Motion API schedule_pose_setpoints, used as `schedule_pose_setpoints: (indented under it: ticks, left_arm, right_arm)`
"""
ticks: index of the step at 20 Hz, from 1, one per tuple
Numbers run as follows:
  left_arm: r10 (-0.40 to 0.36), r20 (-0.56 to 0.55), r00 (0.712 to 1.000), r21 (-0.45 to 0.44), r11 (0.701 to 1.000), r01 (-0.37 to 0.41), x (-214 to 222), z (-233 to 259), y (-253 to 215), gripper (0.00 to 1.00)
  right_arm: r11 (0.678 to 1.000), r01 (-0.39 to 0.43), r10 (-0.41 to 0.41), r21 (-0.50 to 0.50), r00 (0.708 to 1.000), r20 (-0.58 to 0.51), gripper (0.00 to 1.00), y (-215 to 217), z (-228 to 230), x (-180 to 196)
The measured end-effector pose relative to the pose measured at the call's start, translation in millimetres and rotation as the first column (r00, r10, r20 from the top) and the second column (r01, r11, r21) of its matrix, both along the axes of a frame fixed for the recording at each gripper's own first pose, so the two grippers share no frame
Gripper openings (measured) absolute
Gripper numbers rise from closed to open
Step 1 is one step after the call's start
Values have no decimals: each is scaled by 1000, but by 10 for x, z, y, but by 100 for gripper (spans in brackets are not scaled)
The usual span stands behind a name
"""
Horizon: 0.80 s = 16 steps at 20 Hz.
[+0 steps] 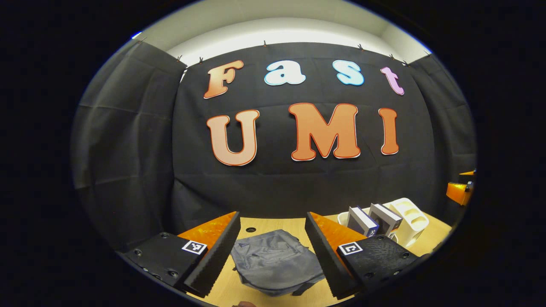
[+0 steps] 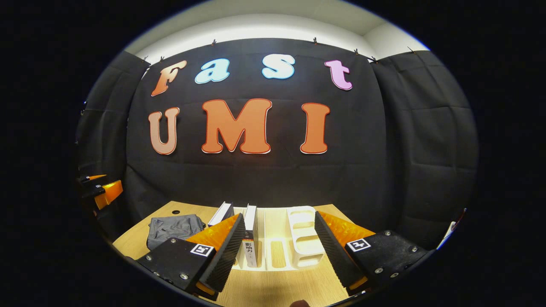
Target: Open the schoolbag, grab two books from the bookshelf and put them into the schoolbag.
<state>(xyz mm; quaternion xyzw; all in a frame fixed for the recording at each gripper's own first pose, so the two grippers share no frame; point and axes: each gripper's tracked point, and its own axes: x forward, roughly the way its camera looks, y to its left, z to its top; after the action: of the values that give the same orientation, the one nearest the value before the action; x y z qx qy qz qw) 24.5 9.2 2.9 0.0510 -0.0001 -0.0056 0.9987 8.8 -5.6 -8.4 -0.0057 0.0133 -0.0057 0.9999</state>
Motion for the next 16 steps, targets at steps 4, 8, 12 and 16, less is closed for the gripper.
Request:
schedule_pose_setpoints:
  ticks: [4,8,12,16]
  left_arm:
    - [-44,-31,999,72,996,47,89,-99,-48,98]
    - [-58,-75,996,241,968,74,155,-323,-53,97]
    - [-93,-175,980,301,943,143,175,-752,-158,97]
    - [-87,-235,968,413,892,181,160,-1136,-168,98]
  right_arm:
    - [1000,4,-4,10,1000,-17,97,-34,-66,-6]
    - [999,13,-12,33,999,-49,97,-89,-198,-31]
    - [999,26,-24,32,998,-66,97,-150,-277,-42]
    - [998,50,-47,37,994,-95,97,-246,-403,-62]
